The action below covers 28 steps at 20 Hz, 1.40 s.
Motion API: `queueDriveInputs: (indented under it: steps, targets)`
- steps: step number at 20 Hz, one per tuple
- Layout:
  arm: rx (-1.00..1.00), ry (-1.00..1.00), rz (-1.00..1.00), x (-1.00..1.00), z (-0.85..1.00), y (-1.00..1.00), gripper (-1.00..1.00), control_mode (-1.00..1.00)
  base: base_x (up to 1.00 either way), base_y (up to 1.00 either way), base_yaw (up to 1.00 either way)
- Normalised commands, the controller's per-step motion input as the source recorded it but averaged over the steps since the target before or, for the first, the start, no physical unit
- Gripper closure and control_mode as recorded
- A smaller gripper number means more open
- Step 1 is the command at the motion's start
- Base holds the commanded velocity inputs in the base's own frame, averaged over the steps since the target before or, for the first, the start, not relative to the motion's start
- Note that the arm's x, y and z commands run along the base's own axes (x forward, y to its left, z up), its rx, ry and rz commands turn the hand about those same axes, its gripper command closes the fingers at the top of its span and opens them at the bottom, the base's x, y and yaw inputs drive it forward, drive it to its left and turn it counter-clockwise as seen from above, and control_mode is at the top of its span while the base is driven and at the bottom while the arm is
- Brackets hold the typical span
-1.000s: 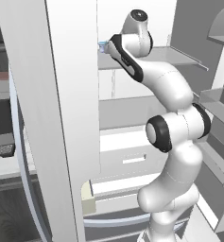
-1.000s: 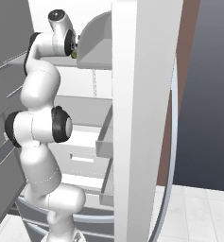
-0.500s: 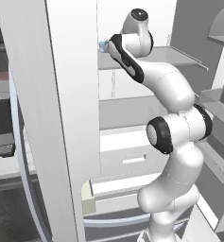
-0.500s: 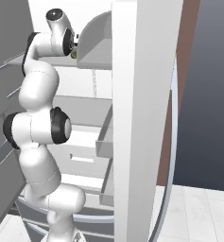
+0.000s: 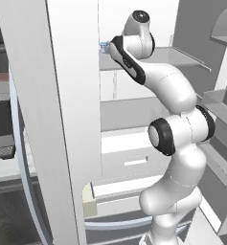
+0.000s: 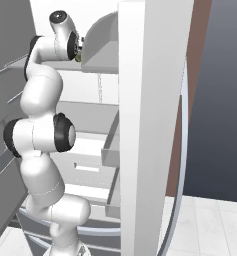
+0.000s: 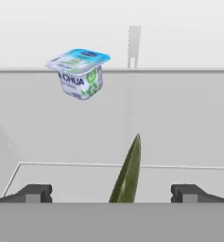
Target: Take the lemon wedge from the fridge and place it on the plate with fish on the dining counter.
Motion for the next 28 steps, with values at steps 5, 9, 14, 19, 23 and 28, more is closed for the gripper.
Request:
queueDriveInputs:
  steps: [5, 9, 14, 19, 23, 28]
  targets:
    - [0.00, 0.00, 0.00, 0.00, -0.11, 0.00, -1.00, -1.00, 0.00, 0.00, 0.00]
    - [0.00, -0.02, 0.00, 0.00, -0.16, 0.00, -1.00, -1.00, 0.00, 0.00, 0.00]
    - [0.00, -0.03, 0.00, 0.00, -0.16, 0.00, 1.00, -1.00, 0.00, 0.00, 0.00]
    - [0.00, 0.00, 0.00, 0.00, -0.03, 0.00, 1.00, -1.00, 0.00, 0.00, 0.00]
    - [0.00, 0.00, 0.00, 0.00, 0.00, 0.00, 1.00, -1.00, 0.00, 0.00, 0.00]
    - [0.00, 0.00, 0.00, 0.00, 0.00, 0.00, 1.00, -1.00, 0.00, 0.00, 0.00]
